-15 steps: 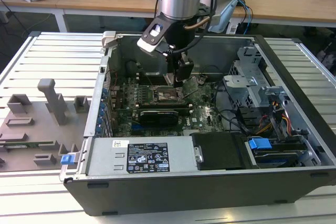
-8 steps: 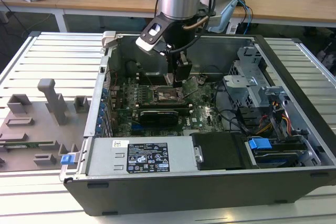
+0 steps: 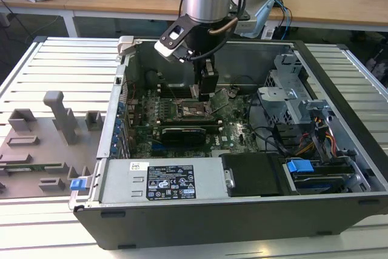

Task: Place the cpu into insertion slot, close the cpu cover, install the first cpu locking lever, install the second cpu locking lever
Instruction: 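Place the cpu into insertion slot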

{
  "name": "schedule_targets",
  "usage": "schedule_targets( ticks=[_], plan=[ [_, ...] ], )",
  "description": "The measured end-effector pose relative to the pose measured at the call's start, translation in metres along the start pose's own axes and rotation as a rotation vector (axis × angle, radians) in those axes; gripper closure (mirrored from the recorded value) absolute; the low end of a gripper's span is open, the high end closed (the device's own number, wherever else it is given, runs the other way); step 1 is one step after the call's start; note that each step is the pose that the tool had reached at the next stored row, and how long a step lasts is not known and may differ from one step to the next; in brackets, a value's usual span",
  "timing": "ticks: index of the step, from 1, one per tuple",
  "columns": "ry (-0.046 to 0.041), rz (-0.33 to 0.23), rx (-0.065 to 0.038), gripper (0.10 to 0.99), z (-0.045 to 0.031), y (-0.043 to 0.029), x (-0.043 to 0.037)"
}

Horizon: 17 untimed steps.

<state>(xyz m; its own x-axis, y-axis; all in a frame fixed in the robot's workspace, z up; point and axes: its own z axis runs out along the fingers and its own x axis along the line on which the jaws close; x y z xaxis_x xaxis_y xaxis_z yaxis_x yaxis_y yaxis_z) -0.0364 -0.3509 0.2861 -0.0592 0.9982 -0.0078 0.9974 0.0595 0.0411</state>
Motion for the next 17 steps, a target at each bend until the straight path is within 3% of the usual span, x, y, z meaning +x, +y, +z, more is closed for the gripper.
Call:
schedule_targets(
  ticks=[3, 10, 17],
  plan=[
    [-0.0048, 0.041, 0.001, 0.541, 0.0, 0.0, 0.0],
    [-0.0056, 0.043, 0.001, 0.541, 0.0, -0.0005, 0.0001],
    [-0.0056, 0.042, 0.001, 0.541, 0.0122, -0.002, 0.001]
  ],
)
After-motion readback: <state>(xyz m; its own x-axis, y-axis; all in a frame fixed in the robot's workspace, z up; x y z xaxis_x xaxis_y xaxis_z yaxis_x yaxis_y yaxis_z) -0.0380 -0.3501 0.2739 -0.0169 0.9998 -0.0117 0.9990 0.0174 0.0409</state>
